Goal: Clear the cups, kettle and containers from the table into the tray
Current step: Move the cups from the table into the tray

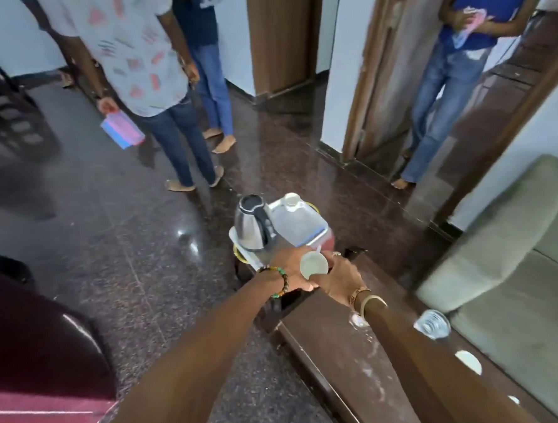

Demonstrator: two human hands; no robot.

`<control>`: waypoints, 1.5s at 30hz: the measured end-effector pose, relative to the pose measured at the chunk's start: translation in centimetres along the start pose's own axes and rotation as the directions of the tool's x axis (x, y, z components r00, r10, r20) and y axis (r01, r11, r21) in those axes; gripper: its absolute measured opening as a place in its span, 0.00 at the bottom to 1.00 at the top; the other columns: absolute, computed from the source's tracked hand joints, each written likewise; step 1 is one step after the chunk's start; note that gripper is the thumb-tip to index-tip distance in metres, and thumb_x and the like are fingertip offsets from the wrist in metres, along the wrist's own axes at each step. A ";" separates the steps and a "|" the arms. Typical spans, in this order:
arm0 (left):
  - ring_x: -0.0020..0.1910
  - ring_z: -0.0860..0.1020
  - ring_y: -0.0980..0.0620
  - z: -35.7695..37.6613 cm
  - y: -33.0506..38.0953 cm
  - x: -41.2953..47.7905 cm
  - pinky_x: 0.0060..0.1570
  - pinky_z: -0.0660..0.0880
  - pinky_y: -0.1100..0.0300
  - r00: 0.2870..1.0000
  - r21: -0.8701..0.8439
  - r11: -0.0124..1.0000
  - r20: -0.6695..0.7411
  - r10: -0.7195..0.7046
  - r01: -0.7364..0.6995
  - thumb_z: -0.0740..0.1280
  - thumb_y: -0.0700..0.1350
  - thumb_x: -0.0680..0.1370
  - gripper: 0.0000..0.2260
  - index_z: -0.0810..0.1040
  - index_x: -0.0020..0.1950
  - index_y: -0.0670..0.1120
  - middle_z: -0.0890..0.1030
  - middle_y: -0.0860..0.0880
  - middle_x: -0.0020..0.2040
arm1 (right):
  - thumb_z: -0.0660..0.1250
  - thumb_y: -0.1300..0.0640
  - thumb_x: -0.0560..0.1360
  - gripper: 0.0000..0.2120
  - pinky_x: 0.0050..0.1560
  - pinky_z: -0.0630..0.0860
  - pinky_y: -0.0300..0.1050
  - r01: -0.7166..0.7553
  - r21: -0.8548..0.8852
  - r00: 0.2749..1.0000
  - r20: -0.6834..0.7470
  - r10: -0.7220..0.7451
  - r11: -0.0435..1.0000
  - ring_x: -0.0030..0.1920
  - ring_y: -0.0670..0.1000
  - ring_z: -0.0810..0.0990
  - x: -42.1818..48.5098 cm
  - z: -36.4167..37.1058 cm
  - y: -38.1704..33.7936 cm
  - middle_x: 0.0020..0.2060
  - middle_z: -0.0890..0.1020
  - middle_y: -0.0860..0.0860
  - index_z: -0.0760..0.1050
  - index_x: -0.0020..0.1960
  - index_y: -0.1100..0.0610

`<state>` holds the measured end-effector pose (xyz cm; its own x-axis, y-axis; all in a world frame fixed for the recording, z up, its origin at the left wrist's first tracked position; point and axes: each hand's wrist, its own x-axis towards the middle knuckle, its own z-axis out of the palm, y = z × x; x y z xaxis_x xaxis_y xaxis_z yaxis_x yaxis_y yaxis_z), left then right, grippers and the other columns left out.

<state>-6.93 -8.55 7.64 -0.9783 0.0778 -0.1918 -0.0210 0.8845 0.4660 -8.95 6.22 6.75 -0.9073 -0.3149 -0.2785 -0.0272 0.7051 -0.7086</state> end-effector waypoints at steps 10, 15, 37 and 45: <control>0.47 0.80 0.47 -5.8 -9.3 4.3 0.46 0.78 0.54 0.996 0.027 0.997 -0.051 -0.078 0.079 0.74 0.47 0.65 0.16 0.77 0.51 0.49 0.82 0.50 0.47 | 0.72 0.48 0.65 0.21 0.48 0.72 0.39 -0.005 0.163 1.000 0.019 0.002 0.987 0.48 0.47 0.79 9.6 4.6 -6.8 0.47 0.81 0.45 0.76 0.57 0.51; 0.49 0.80 0.49 -7.0 -12.4 9.3 0.48 0.78 0.57 0.990 -0.055 0.990 -0.044 -0.131 0.129 0.78 0.48 0.62 0.24 0.76 0.55 0.49 0.82 0.51 0.50 | 0.67 0.48 0.70 0.16 0.53 0.79 0.53 -0.006 0.223 0.999 0.040 -0.003 0.975 0.49 0.54 0.81 16.2 5.6 -7.6 0.47 0.83 0.49 0.78 0.55 0.53; 0.46 0.81 0.50 -10.2 -24.2 37.6 0.47 0.81 0.54 0.976 0.046 0.999 0.216 -0.035 0.026 0.78 0.50 0.57 0.23 0.77 0.49 0.52 0.78 0.50 0.49 | 0.59 0.48 0.66 0.21 0.50 0.77 0.60 -0.199 0.415 0.958 -0.111 0.266 0.888 0.47 0.62 0.80 41.9 6.5 -9.8 0.44 0.83 0.62 0.79 0.44 0.65; 0.57 0.77 0.48 -3.5 -31.0 44.4 0.57 0.76 0.56 0.932 0.013 0.992 0.343 -0.119 0.122 0.82 0.52 0.57 0.35 0.74 0.61 0.50 0.73 0.48 0.59 | 0.58 0.42 0.63 0.15 0.50 0.78 0.60 -0.343 0.431 0.917 -0.038 0.396 0.835 0.43 0.58 0.78 49.3 12.6 -4.9 0.33 0.81 0.46 0.79 0.38 0.50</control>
<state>-50.48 -34.09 -12.29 -0.8384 0.1250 -0.5305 -0.1374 0.8934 0.4278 -48.24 -20.69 -11.67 -0.8590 0.0145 -0.5118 0.4691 0.4228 -0.7753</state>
